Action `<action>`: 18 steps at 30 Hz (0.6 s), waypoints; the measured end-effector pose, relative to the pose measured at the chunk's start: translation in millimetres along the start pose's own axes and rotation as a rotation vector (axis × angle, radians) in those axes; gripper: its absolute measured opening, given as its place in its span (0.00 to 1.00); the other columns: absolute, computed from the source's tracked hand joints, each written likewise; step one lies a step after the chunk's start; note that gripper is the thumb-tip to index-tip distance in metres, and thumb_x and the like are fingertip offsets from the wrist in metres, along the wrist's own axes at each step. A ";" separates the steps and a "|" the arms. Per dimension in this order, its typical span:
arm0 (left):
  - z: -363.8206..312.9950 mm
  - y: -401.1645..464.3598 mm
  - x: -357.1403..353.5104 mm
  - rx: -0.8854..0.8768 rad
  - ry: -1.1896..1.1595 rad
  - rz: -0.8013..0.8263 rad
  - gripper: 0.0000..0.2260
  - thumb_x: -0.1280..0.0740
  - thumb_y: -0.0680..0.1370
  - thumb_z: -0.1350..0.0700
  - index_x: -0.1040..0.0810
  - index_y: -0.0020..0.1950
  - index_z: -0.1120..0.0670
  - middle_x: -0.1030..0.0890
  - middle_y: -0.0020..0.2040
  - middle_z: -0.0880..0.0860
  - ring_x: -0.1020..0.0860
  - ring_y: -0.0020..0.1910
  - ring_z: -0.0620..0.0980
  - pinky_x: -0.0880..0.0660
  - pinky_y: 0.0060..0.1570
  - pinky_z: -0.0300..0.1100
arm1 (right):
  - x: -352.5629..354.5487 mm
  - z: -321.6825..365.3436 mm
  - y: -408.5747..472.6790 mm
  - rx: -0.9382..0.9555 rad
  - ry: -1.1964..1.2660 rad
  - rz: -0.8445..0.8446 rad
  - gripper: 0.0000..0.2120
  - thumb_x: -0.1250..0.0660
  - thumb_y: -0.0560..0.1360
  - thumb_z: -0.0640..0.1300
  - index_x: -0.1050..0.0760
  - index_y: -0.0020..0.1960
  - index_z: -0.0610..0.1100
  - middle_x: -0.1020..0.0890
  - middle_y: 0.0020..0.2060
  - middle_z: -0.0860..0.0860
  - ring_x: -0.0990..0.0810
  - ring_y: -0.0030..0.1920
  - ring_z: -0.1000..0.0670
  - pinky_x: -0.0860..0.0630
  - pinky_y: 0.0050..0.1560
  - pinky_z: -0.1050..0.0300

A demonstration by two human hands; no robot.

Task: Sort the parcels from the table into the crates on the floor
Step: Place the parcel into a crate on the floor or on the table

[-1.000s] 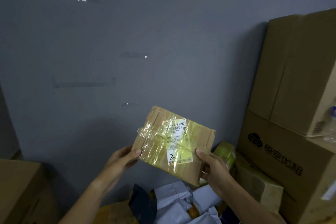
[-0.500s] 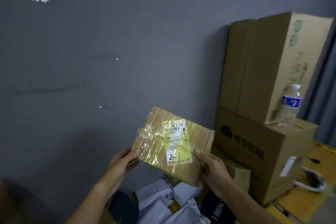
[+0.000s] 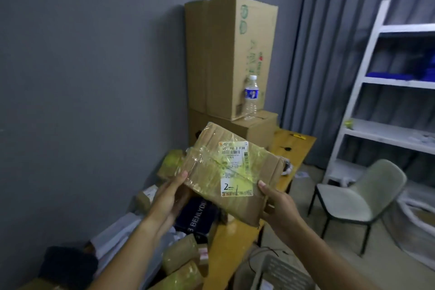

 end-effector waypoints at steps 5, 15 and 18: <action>98.2 -27.0 -99.9 0.155 -0.049 0.063 0.23 0.22 0.70 0.48 0.21 0.58 0.61 0.20 0.55 0.62 0.20 0.55 0.61 0.23 0.58 0.55 | 102.1 2.0 -53.9 0.011 0.058 -0.143 0.15 0.32 0.80 0.46 0.22 0.63 0.40 0.15 0.56 0.42 0.16 0.56 0.39 0.18 0.53 0.42; 205.5 -88.2 -222.9 0.330 -0.050 0.189 0.20 0.26 0.73 0.57 0.21 0.65 0.58 0.17 0.59 0.62 0.18 0.57 0.61 0.19 0.53 0.52 | 246.2 -22.0 -135.6 -0.043 0.054 -0.249 0.23 0.27 0.72 0.48 0.23 0.63 0.39 0.13 0.53 0.44 0.15 0.55 0.43 0.19 0.51 0.51; 215.4 -86.7 -236.6 0.333 0.031 0.225 0.18 0.26 0.73 0.57 0.20 0.62 0.57 0.16 0.56 0.59 0.16 0.53 0.57 0.19 0.47 0.46 | 281.8 -22.8 -137.4 -0.029 0.011 -0.299 0.29 0.25 0.68 0.53 0.24 0.65 0.41 0.13 0.54 0.45 0.15 0.56 0.43 0.20 0.55 0.50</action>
Point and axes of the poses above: each hand's wrist, its own y-axis towards the middle knuckle, its own x-axis out of the back of the hand, z = x × y, the point moved 10 cm from there along y, towards the middle knuckle
